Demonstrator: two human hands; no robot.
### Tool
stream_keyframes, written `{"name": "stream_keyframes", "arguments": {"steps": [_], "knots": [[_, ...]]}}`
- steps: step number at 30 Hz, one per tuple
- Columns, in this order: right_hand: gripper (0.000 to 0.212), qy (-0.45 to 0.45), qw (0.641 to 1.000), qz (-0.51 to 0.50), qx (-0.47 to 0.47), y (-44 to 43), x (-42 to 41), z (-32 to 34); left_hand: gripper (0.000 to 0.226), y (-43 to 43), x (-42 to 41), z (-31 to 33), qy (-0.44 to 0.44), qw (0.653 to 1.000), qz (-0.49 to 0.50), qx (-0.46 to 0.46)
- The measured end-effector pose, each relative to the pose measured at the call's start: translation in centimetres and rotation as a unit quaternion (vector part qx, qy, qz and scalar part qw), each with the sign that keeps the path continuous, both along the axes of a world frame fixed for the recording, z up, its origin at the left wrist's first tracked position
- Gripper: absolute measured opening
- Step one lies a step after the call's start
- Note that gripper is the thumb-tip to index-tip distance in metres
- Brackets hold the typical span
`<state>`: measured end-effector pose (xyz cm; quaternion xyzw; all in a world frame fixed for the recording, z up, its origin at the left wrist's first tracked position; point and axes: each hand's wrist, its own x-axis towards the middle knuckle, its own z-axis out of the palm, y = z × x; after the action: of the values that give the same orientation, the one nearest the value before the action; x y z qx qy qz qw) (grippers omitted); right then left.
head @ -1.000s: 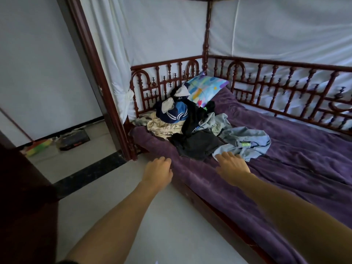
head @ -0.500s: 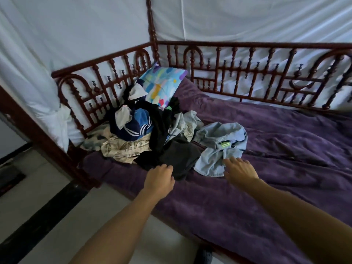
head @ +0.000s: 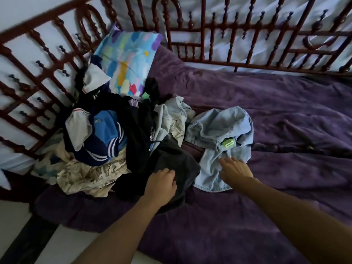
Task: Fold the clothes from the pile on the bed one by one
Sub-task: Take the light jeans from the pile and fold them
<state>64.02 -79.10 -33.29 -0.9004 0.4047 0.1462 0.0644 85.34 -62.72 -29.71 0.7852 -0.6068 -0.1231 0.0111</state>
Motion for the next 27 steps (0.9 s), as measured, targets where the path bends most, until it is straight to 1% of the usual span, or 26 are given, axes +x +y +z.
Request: {"name": "stream_keyframes", "arguments": {"steps": [4, 8, 10, 12, 14, 16, 17, 18, 19, 20, 21, 22, 23, 25, 26, 27], "knots": [[0.042, 0.018, 0.999, -0.042, 0.017, -3.5, 1.7, -3.1, 0.023, -5.9, 3.4, -5.6, 0.018, 0.999, -0.037, 0.025], [0.042, 0.032, 0.995, -0.093, 0.029, -6.7, 3.6, -7.0, 0.030, -11.5, 5.5, -11.7, 0.006, 0.996, -0.072, 0.042], [0.049, 0.030, 0.993, -0.110, 0.033, -8.7, 4.8, -9.2, 0.034, -13.6, 6.1, -14.8, -0.002, 0.996, -0.078, 0.040], [0.058, 0.008, 0.991, -0.133, 0.027, -10.7, 6.3, -11.6, 0.036, -15.1, 6.7, -17.7, -0.006, 0.997, -0.072, 0.037], [0.069, -0.021, 0.987, -0.157, 0.029, -12.2, 7.6, -14.2, 0.036, -15.9, 7.2, -20.4, -0.007, 0.996, -0.080, 0.046], [0.077, -0.024, 0.982, -0.185, 0.037, -13.3, 8.4, -17.1, 0.034, -16.3, 7.7, -22.8, -0.012, 0.994, -0.093, 0.049], [0.076, -0.015, 0.980, -0.195, 0.039, -13.7, 8.5, -18.4, 0.033, -16.6, 7.9, -23.6, -0.012, 0.995, -0.092, 0.044], [0.067, -0.005, 0.979, -0.200, 0.036, -13.8, 8.5, -19.7, 0.032, -17.0, 8.2, -24.4, -0.010, 0.996, -0.085, 0.031], [0.051, -0.004, 0.979, -0.203, 0.023, -13.9, 8.4, -20.8, 0.032, -17.7, 8.4, -25.0, -0.008, 0.997, -0.073, 0.012], [0.034, -0.024, 0.977, -0.212, 0.004, -13.8, 8.3, -21.6, 0.035, -18.6, 8.7, -25.5, -0.005, 0.998, -0.061, -0.009], [0.021, -0.057, 0.970, -0.234, -0.009, -13.8, 8.2, -22.0, 0.042, -19.6, 8.9, -25.9, -0.002, 0.998, -0.052, -0.027], [0.016, -0.098, 0.960, -0.264, -0.016, -13.6, 8.1, -22.2, 0.051, -20.8, 8.9, -26.2, 0.000, 0.998, -0.052, -0.036], [0.017, -0.138, 0.946, -0.294, -0.016, -13.3, 8.0, -22.0, 0.062, -22.1, 8.9, -26.4, 0.000, 0.997, -0.063, -0.036], [0.021, -0.207, 0.917, -0.340, -0.002, -12.6, 7.6, -20.8, 0.080, -24.7, 8.2, -26.5, -0.005, 0.995, -0.096, -0.004], [0.023, -0.238, 0.906, -0.350, 0.007, -11.9, 7.2, -19.9, 0.083, -25.7, 7.6, -26.5, -0.013, 0.994, -0.109, 0.021], [0.023, -0.267, 0.896, -0.354, 0.019, -11.1, 6.8, -18.9, 0.079, -26.4, 6.9, -26.4, -0.022, 0.992, -0.116, 0.043]]}}
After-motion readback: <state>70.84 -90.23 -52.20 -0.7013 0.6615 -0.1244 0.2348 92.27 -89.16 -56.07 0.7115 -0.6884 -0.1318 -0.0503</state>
